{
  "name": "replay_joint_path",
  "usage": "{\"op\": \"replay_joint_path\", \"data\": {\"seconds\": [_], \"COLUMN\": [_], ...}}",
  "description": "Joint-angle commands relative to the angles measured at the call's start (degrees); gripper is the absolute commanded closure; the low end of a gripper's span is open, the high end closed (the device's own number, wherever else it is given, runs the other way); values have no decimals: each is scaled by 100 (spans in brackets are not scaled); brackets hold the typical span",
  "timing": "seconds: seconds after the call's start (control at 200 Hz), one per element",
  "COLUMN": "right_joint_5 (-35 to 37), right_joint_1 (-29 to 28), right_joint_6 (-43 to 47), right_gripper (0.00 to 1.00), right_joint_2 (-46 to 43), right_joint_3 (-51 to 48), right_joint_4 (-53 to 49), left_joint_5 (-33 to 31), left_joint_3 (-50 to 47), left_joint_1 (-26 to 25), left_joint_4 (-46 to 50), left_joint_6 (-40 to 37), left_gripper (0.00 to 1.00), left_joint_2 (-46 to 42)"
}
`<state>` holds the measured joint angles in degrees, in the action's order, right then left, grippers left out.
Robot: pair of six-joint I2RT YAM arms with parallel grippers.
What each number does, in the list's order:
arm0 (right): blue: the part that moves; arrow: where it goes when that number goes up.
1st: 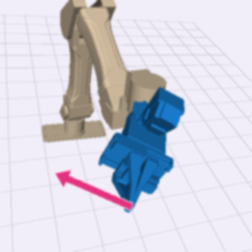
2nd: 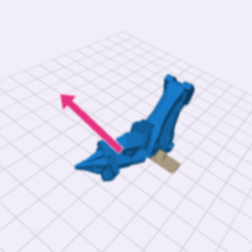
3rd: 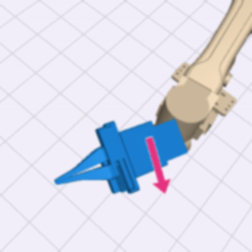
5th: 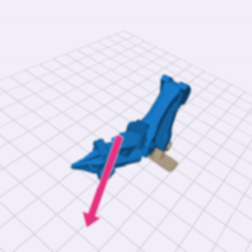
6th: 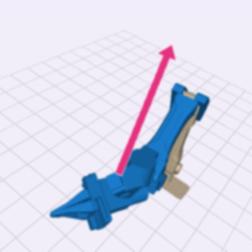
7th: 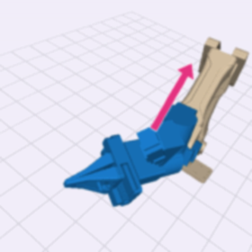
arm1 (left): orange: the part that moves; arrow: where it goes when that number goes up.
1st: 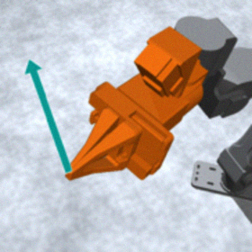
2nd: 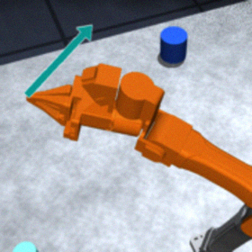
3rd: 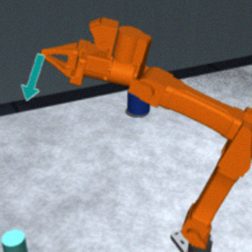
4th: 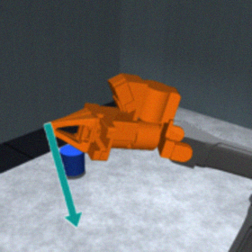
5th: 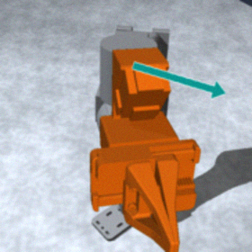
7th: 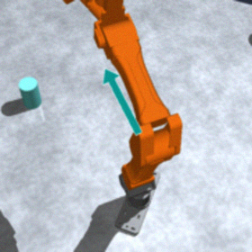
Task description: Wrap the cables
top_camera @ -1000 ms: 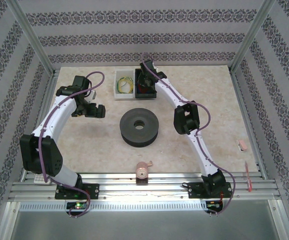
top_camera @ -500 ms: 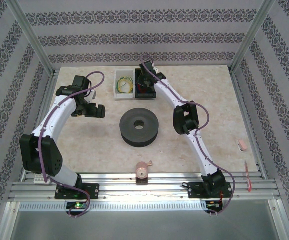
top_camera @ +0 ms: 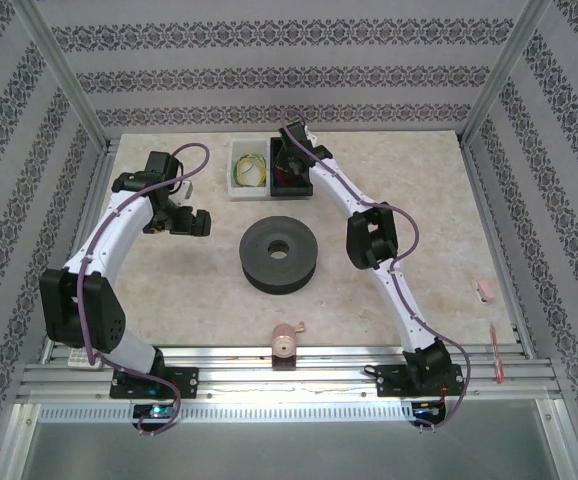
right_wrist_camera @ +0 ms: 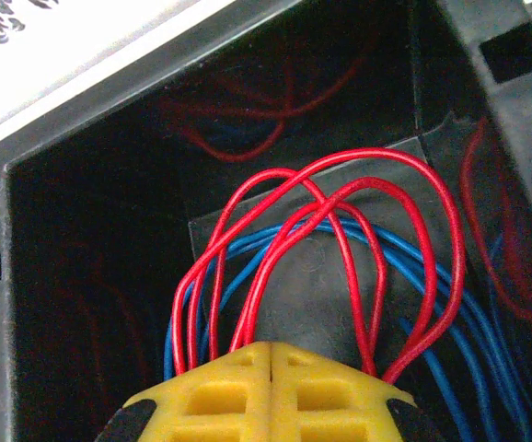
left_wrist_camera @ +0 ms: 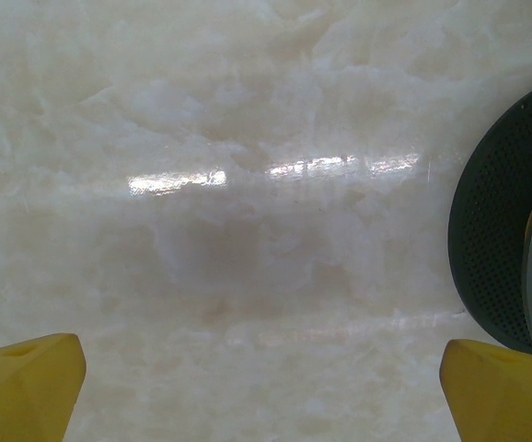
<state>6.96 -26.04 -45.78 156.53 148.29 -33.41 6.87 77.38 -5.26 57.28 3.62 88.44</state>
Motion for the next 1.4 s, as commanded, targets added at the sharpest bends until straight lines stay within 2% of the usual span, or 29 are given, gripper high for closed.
{"op": "replay_joint_path", "data": {"seconds": [0.0, 0.21, 0.25, 0.275, 0.305, 0.335, 0.43, 0.49, 0.525, 0.655, 0.744, 0.854, 1.394], "right_joint_5": [208, 235, 170, 118, 70, 33, -21, -31, -37, -3, -42, -79, -33], "right_joint_1": [-68, -99, -79, -64, -55, -48, -50, -50, -52, -35, -7, 11, 46], "right_joint_6": [294, 427, 385, 357, 323, 303, 234, 169, 149, 80, 9, -70, -505], "right_gripper": [100, 100, 88, 86, 91, 100, 100, 81, 76, 75, 67, 63, 60], "right_joint_2": [-549, -937, -888, -831, -750, -670, -488, -414, -371, -242, -160, -55, 481], "right_joint_3": [-189, -655, -586, -527, -436, -323, -106, -29, 9, 132, 165, 201, 560], "right_joint_4": [148, 355, 316, 289, 240, 194, 106, 74, 56, -64, -104, -131, 104], "left_joint_5": [-57, -34, -35, -33, -26, -28, -36, -53, -54, -52, -40, -43, -57], "left_joint_3": [23, 5, 5, 9, 5, 5, -11, -22, -18, -13, -4, -4, 13], "left_joint_1": [-56, -61, -57, -56, -64, -64, -63, -71, -64, -63, -70, -74, -88], "left_joint_4": [174, 170, 161, 163, 161, 160, 178, 178, 184, 186, 185, 187, 201], "left_joint_6": [-98, -104, -102, -104, -106, -111, -107, -115, -116, -116, -116, -116, -133], "left_gripper": [1, 1, 1, 1, 1, 1, 1, 1, 1, 1, 1, 1, 1], "left_joint_2": [-5, -5, -10, -10, -9, -7, -16, -25, -21, -12, -4, 14, 33]}}
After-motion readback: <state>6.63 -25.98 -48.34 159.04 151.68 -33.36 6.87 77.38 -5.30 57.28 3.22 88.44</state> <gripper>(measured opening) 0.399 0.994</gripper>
